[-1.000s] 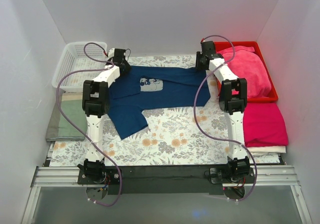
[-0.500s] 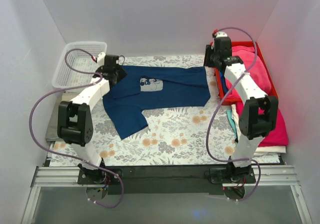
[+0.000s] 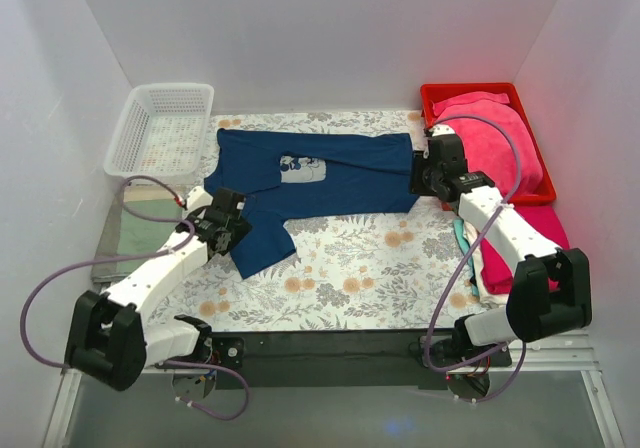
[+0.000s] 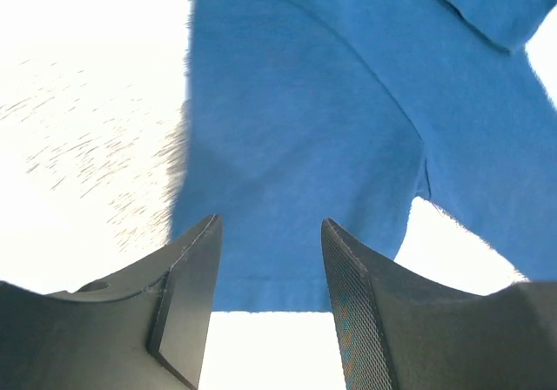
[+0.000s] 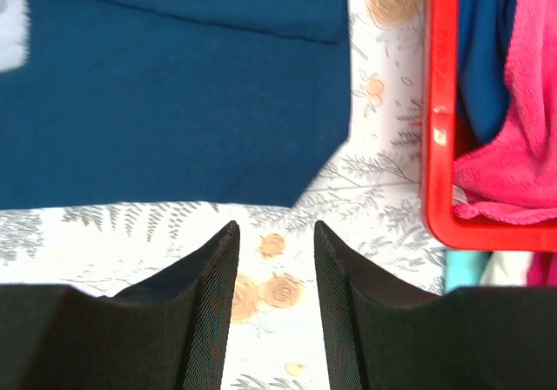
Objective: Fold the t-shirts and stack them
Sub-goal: Grap the side of the flattened tshirt closest away from the robot with both arms
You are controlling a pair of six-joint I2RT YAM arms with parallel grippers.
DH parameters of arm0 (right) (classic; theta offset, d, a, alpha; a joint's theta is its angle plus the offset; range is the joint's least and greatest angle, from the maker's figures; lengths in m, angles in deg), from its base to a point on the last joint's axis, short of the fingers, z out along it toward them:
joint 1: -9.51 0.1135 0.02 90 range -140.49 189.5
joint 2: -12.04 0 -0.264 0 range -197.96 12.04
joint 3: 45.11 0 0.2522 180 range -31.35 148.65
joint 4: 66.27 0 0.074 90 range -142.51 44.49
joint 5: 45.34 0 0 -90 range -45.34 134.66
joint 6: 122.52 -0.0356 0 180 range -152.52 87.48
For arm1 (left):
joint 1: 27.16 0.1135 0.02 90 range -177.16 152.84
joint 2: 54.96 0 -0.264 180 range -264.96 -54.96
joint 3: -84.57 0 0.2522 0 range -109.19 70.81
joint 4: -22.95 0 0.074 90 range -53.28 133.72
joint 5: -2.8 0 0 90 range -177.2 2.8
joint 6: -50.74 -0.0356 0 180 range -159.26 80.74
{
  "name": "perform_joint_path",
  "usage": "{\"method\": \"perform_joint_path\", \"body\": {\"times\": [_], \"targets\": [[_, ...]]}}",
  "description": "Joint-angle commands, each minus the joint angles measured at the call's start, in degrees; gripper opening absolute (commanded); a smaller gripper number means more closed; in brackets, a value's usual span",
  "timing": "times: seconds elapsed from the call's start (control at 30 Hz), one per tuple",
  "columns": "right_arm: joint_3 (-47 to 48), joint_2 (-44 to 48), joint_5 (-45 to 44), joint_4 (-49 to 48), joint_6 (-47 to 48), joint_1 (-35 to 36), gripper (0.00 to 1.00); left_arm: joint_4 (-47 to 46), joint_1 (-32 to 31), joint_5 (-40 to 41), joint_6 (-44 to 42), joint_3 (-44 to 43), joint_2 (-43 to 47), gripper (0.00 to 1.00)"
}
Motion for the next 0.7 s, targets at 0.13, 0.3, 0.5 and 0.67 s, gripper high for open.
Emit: {"method": "perform_joint_path", "body": {"times": [0.13,0.3,0.5,0.67], "targets": [[-3.8,1.12,-1.44,-3.34,-2.87,2.42,0.44,10.18,-2.41,4.42,13.69,6.39,8.41,0.47],[-5.47,0.59,-2.06,-3.43,-3.84,2.6,0.43,11.42,-5.13,3.02,17.2,10.0,8.06,0.45],[-6.26,-0.73,-2.5,-3.69,-4.11,2.69,0.42,9.75,-6.19,1.61,17.65,11.5,7.27,0.44],[-6.79,-1.25,-3.46,-3.78,-4.28,2.69,0.41,7.03,-6.55,-1.2,16.33,12.2,6.83,0.44]]}}
